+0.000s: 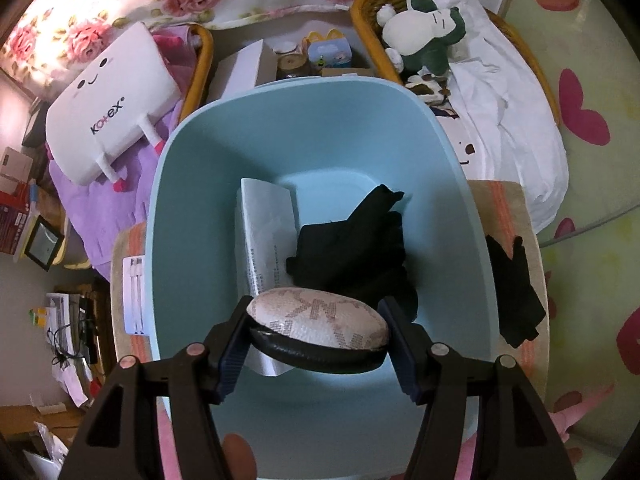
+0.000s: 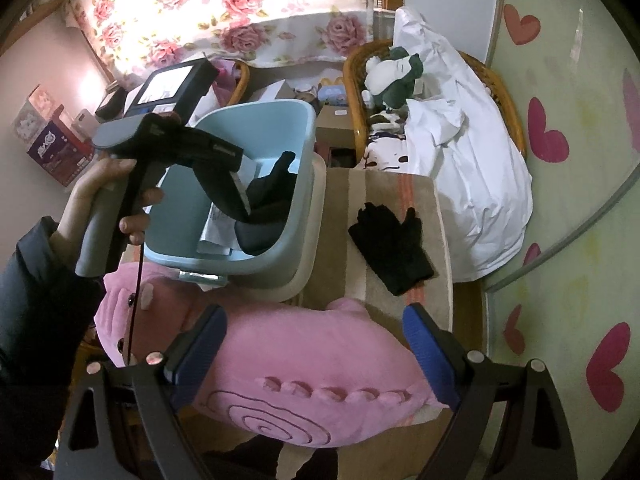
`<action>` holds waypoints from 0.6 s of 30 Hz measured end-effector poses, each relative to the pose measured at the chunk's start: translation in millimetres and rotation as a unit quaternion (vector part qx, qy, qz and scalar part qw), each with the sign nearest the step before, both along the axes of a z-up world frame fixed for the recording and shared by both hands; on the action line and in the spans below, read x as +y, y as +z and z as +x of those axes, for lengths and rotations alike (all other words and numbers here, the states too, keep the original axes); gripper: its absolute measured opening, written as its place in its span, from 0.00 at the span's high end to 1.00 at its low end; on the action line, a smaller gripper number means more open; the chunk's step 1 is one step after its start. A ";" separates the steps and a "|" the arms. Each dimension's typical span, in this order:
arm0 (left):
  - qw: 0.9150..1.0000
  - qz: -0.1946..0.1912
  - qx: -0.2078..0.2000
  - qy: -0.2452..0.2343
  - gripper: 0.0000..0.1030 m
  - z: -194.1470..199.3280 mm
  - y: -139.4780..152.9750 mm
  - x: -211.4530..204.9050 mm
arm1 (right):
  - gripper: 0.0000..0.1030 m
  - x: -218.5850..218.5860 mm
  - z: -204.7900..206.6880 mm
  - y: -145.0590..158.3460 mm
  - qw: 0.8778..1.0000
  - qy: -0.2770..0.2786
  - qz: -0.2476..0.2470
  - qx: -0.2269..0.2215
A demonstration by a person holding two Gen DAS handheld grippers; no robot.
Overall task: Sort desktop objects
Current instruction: 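Lower the glasses case into the basin and open the left gripper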
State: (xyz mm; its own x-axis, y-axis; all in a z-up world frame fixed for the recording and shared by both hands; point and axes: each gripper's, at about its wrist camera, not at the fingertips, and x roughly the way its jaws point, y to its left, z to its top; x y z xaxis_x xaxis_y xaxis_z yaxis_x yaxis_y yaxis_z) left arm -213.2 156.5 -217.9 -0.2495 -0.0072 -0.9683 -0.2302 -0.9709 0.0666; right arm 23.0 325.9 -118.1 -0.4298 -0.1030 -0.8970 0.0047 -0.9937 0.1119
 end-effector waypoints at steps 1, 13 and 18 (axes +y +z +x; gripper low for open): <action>1.000 0.000 0.005 0.000 0.36 0.3 3.0 -0.7 | 0.10 -0.3 -0.1 -0.4 1.000 0.001 0.001 -0.001; 0.999 0.008 0.032 -0.013 0.33 10.9 33.5 -13.0 | 0.10 -3.8 2.5 -1.7 1.000 0.007 -0.001 -0.004; 0.999 0.017 0.046 -0.012 0.33 19.6 51.0 -28.3 | 0.10 -8.1 3.5 -1.1 1.000 0.011 -0.002 -0.003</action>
